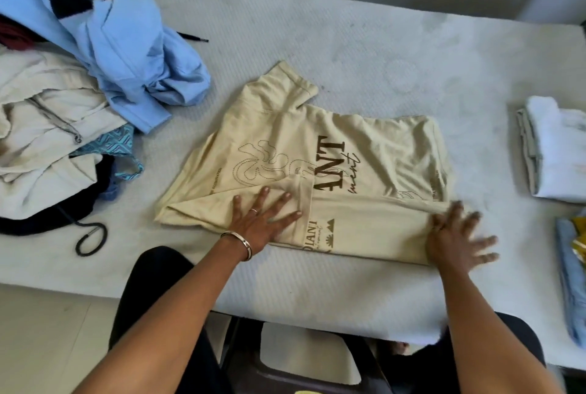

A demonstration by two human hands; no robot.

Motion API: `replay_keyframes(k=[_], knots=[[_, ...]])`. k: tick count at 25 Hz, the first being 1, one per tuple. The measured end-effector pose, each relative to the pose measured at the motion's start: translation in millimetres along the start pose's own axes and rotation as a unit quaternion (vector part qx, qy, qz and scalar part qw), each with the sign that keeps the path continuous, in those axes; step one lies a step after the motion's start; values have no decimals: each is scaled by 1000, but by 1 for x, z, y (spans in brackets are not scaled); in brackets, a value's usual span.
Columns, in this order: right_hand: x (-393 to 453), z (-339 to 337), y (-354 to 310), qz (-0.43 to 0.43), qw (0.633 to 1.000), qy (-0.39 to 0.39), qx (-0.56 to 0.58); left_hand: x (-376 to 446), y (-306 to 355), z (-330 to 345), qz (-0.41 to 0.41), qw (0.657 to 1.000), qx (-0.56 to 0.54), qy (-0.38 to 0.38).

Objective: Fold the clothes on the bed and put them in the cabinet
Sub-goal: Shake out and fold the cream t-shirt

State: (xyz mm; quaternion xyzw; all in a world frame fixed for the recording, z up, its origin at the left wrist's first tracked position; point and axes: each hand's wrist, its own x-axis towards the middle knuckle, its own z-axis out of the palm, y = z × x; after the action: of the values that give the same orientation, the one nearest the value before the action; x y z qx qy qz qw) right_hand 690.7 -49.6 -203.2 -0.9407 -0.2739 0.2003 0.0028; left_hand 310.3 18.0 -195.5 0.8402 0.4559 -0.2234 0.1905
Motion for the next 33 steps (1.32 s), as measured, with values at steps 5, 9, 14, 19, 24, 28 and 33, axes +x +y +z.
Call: replay_keyframes(k=[5,9,14,19,24,28,33], knots=[[4,-21,-75,-101,989,86,62,40,-7,-56,-24,970,-68,232],[40,-32,-143,-337,932,85,100,118,-19,-120,-12,964,-89,251],[139,-68,-163,-360,917,-32,-170,198,-35,-171,38,987,139,74],[185,-112,-172,-283,924,96,-237,214,-49,-182,-12,941,326,92],[175,-82,-175,-278,938,135,-156,204,-45,-186,-65,936,331,106],[174,-88,-168,-385,902,-56,-187,201,-57,-194,-82,913,372,145],[183,-104,-158,-336,901,64,-268,202,-57,-191,-20,904,405,134]])
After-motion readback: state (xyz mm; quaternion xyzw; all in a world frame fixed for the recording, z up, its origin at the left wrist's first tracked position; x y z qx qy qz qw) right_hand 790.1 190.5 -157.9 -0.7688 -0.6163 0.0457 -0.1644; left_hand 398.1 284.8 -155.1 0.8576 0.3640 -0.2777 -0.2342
